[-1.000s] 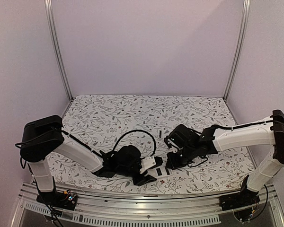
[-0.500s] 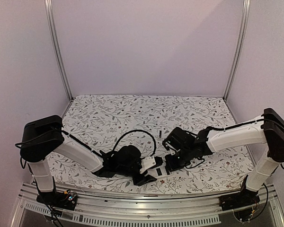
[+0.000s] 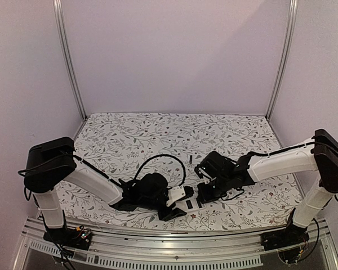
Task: Load the batteries into the remote control
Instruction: Press the battery in the battery compartment.
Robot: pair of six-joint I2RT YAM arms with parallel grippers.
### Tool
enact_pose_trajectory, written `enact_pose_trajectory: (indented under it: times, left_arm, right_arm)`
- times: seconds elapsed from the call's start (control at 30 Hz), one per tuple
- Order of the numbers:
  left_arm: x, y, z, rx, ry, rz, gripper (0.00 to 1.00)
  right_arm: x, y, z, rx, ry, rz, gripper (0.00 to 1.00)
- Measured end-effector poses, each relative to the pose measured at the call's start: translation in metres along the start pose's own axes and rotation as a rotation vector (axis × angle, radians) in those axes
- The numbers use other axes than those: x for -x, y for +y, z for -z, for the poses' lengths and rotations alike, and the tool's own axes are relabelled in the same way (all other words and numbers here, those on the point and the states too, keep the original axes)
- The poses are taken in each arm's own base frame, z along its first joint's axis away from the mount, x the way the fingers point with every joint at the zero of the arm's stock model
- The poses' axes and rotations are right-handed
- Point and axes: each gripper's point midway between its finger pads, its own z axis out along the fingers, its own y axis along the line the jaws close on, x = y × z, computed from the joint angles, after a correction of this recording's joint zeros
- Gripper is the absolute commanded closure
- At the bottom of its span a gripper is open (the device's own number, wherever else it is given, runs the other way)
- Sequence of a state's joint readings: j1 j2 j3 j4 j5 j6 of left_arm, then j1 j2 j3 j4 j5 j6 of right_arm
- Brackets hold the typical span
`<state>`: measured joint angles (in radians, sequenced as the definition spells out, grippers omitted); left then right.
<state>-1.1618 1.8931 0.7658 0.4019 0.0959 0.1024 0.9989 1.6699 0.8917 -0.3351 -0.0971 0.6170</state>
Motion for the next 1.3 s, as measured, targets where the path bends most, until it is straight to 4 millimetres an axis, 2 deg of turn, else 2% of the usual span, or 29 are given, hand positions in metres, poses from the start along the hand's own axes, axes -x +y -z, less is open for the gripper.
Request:
enact_pose_trajectory:
  times: [0.57, 0.9, 1.0, 1.1, 1.2, 1.3]
  left_arm:
    - [0.0, 0.0, 0.0, 0.0, 0.001, 0.004, 0.54]
    - [0.001, 0.001, -0.001, 0.0, 0.007, -0.002, 0.55]
    - [0.002, 0.001, -0.003, 0.002, 0.008, -0.003, 0.52]
    - [0.003, 0.001, -0.003, 0.002, 0.008, -0.007, 0.46]
    - [0.003, 0.002, -0.003, 0.002, 0.008, -0.011, 0.36]
    - [0.003, 0.003, -0.003, 0.01, 0.009, -0.018, 0.22]
  right_arm:
    - [-0.002, -0.003, -0.009, 0.035, -0.039, -0.065, 1.0]
    - [0.004, -0.002, 0.006, -0.027, -0.003, -0.022, 0.99]
    - [0.019, -0.003, 0.027, -0.031, -0.041, -0.018, 0.98]
    - [0.052, -0.006, 0.064, -0.017, -0.151, -0.037, 0.96]
    - [0.087, -0.018, 0.095, -0.031, -0.268, -0.073, 0.9]
    - [0.114, -0.031, 0.111, -0.076, -0.339, -0.092, 0.87]
